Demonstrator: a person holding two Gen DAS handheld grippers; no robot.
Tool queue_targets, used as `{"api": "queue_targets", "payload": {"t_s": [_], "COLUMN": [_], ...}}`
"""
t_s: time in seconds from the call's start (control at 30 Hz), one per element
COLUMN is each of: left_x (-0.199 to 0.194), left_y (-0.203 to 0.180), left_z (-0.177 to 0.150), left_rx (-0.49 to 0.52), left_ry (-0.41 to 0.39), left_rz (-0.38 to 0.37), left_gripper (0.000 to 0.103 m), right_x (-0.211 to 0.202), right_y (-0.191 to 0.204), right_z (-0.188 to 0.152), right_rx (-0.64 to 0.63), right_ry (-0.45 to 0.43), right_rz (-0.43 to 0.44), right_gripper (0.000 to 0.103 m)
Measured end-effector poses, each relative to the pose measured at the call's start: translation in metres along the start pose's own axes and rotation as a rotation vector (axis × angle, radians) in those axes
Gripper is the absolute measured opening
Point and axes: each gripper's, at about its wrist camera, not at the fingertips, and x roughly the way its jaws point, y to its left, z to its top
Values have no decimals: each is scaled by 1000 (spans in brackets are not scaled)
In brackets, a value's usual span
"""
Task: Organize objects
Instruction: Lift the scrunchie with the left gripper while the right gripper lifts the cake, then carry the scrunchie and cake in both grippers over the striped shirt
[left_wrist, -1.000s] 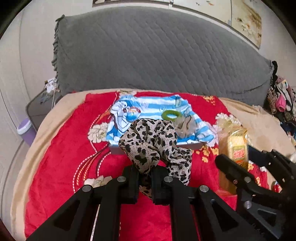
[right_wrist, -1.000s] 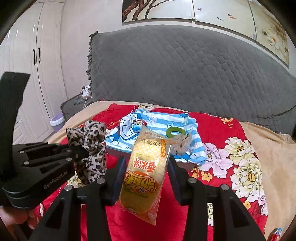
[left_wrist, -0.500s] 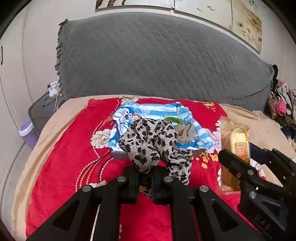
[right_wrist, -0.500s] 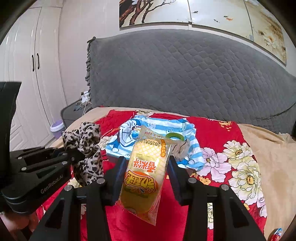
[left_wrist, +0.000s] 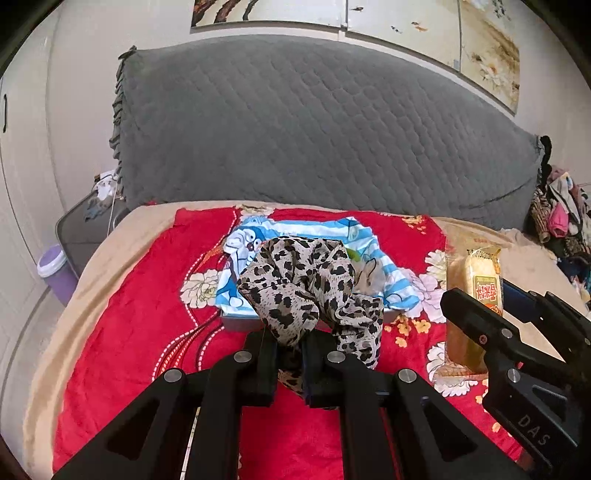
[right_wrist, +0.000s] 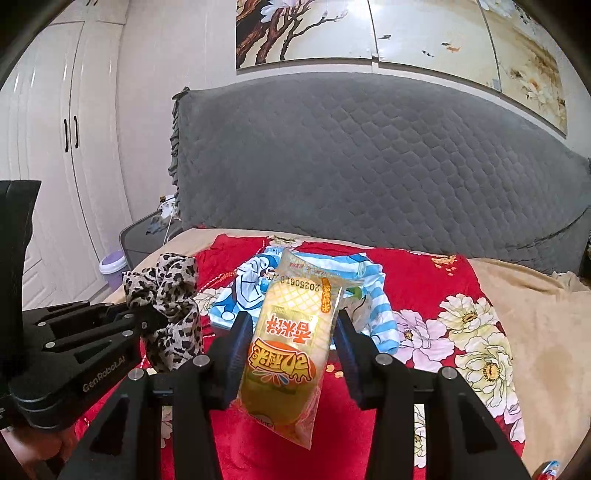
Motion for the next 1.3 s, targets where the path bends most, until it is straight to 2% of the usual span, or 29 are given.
{"api": "queue_targets", "payload": {"t_s": [0.77,1.3], "left_x": [-10,18], "left_y": [-6,-6], "left_z": [19,48], "left_rx": [12,27], "left_ry": [-38,-30], "left_rz": [-7,-14], "left_gripper": [9,9], "right_x": [-14,1], "right_y": [-17,-18], "right_z": [41,64], "right_rx": [16,-29], "right_ry": [-99,-130], "right_rz": [0,6], "right_gripper": [45,45]}}
